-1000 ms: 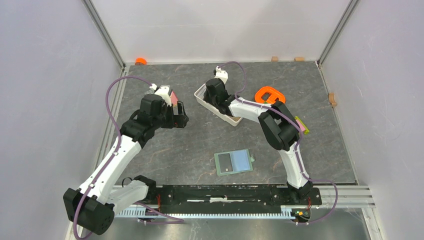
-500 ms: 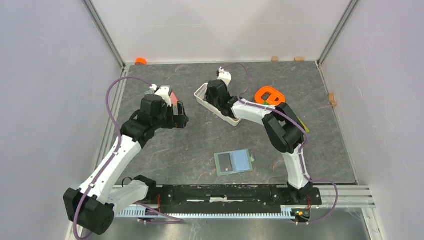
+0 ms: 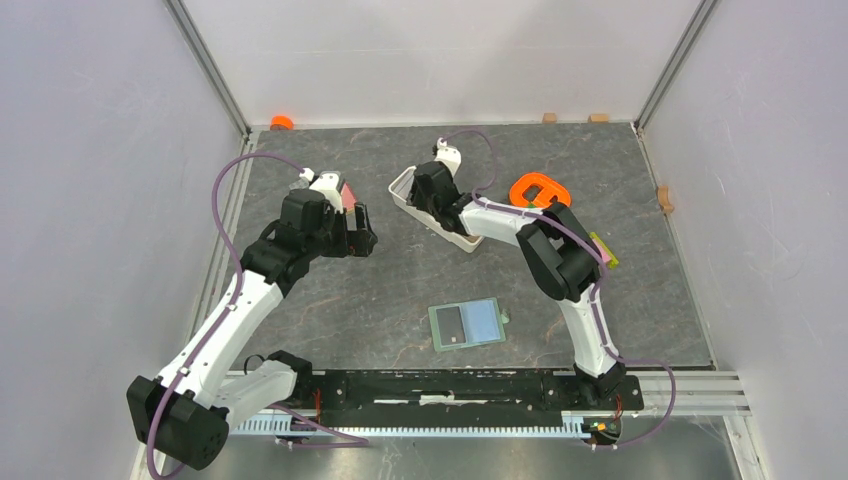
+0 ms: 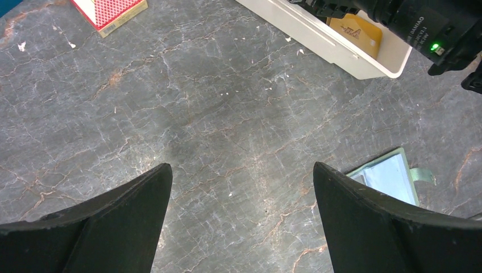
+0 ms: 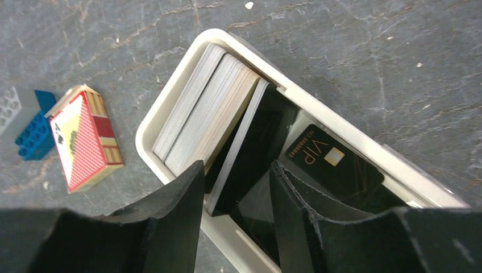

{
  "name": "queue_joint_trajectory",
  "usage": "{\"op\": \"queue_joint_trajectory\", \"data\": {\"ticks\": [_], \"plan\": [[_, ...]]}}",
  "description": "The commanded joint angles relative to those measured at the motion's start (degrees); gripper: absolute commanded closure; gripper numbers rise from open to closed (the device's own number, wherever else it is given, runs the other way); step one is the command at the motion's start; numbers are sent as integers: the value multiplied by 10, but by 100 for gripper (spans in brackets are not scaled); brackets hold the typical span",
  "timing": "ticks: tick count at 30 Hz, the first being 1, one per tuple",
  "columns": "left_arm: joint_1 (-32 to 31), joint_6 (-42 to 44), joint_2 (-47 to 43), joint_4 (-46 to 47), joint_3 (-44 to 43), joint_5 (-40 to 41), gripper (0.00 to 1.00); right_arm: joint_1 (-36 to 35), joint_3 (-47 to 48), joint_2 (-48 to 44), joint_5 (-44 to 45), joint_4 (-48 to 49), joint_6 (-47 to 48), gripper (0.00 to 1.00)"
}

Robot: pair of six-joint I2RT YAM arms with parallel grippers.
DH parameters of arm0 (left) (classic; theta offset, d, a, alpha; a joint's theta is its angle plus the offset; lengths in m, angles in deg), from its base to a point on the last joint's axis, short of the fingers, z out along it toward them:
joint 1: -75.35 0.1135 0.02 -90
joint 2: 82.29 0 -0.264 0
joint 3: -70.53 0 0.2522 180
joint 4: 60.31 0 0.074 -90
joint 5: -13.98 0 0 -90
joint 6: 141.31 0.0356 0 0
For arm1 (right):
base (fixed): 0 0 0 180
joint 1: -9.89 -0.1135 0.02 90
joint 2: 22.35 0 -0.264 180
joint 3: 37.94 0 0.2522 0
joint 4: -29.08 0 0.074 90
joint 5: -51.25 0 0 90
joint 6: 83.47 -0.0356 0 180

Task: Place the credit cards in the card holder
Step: Move the storage box to the center of the board.

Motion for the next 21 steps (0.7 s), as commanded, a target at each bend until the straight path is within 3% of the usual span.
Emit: {"op": "queue_joint_trajectory", "data": {"ticks": [1,10,21], "plan": [[2,29,-7,11,0,3,0,6,32,16,-12,2,-17,50],[2,30,-6,11,0,5,0,11,25,15,-57,64,-26,52],[1,30,-6,11,0,4,0,11,20,6,-58,73,-23,65]]}}
